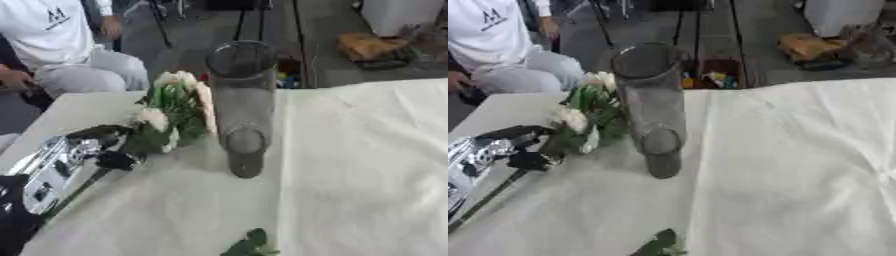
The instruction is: Arrange flowers into the vase.
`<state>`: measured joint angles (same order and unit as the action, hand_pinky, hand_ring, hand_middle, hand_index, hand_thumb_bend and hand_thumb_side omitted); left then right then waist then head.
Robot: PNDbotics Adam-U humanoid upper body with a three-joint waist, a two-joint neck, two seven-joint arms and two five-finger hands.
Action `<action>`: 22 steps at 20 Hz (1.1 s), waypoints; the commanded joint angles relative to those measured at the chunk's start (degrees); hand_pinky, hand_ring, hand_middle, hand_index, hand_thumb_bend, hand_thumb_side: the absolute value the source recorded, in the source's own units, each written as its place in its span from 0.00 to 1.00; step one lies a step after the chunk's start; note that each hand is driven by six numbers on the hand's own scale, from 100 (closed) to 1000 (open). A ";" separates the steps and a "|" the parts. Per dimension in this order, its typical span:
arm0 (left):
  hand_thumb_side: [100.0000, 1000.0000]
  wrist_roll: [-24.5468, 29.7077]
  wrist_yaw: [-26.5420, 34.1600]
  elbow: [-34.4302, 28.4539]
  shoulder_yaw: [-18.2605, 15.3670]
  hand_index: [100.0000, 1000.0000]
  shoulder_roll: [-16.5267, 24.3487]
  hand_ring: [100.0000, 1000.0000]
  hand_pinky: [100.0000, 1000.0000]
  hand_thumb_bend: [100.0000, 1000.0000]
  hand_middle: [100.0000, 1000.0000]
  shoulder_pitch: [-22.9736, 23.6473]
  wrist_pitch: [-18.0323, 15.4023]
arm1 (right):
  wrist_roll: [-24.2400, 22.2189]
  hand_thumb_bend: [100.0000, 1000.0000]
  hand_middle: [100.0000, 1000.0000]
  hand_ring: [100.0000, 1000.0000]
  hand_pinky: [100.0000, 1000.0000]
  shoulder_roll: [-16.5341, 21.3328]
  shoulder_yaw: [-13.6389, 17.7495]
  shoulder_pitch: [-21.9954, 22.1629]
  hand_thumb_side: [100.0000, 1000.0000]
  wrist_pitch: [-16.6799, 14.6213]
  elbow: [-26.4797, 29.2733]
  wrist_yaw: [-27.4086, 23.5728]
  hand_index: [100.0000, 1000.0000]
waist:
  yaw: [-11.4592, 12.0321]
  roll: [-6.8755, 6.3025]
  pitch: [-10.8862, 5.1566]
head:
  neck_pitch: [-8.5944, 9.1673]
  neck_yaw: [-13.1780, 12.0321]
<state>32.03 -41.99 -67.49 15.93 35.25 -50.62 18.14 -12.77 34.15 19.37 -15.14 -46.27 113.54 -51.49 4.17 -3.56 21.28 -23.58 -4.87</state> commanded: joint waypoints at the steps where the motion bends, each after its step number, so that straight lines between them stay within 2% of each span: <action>1: 0.63 -0.85 -1.08 -0.11 -0.90 1.00 1.11 0.92 0.78 0.07 0.97 -1.17 0.30 | -0.26 0.00 0.64 0.71 0.58 0.73 0.59 -0.33 1.00 0.24 1.05 0.60 0.72 | -0.05 0.19 -0.96 | 0.69 -0.07; 3: 0.61 -1.53 -1.63 -0.14 -1.01 1.00 1.24 0.91 0.77 0.03 0.97 -1.25 0.72 | -0.32 0.00 0.64 0.71 0.58 0.65 0.64 -0.13 1.00 0.35 1.05 0.74 0.72 | 0.17 0.19 -1.06 | 0.52 0.09; 7: 0.65 -2.52 -1.89 -0.11 -1.13 1.00 1.25 0.91 0.78 0.00 0.96 -1.46 1.66 | -0.30 0.00 0.64 0.71 0.58 0.57 0.59 -0.13 1.00 0.67 1.05 0.94 0.72 | 0.47 0.07 -1.29 | 0.45 0.35; 12: 0.75 -2.01 0.56 0.63 -1.24 1.00 0.46 0.92 0.80 0.00 0.98 -2.20 2.88 | -0.10 0.00 0.64 0.71 0.58 0.54 0.62 0.27 1.00 0.74 1.05 1.33 0.71 | 0.99 -0.03 -1.72 | -0.02 0.23; 16: 0.81 -0.34 2.94 1.96 -0.79 1.00 -0.05 0.95 0.82 0.04 0.99 -2.33 3.41 | 0.04 0.00 0.63 0.71 0.58 0.51 0.55 0.18 1.00 1.01 1.05 1.33 0.71 | 0.97 -0.24 -1.81 | 0.01 0.04; 20: 0.92 1.88 5.62 3.53 -0.54 1.00 -0.41 0.99 0.85 0.14 1.00 -2.32 3.54 | 0.42 0.00 0.63 0.71 0.58 0.29 0.79 0.30 1.00 1.29 1.05 1.46 0.71 | 0.84 -0.44 -1.86 | 0.15 -0.07; 21: 0.96 2.48 6.33 3.85 -0.48 1.00 -0.48 1.00 0.87 0.20 1.00 -2.32 3.45 | 0.50 0.00 0.63 0.71 0.58 0.23 0.83 0.35 1.00 1.40 1.05 1.54 0.71 | 0.85 -0.48 -1.87 | 0.08 -0.07; 22: 0.97 2.98 7.00 4.13 -0.44 1.00 -0.50 1.00 0.87 0.21 1.00 -2.34 3.38 | 0.59 0.00 0.63 0.71 0.58 0.19 0.86 0.37 1.00 1.52 1.05 1.61 0.71 | 0.85 -0.51 -1.89 | 0.01 -0.07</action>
<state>34.23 -35.95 -63.26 15.66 33.73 -51.80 21.59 -12.30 33.46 19.43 -14.57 -44.99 113.54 -50.44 5.02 -4.15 20.88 -23.62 -4.75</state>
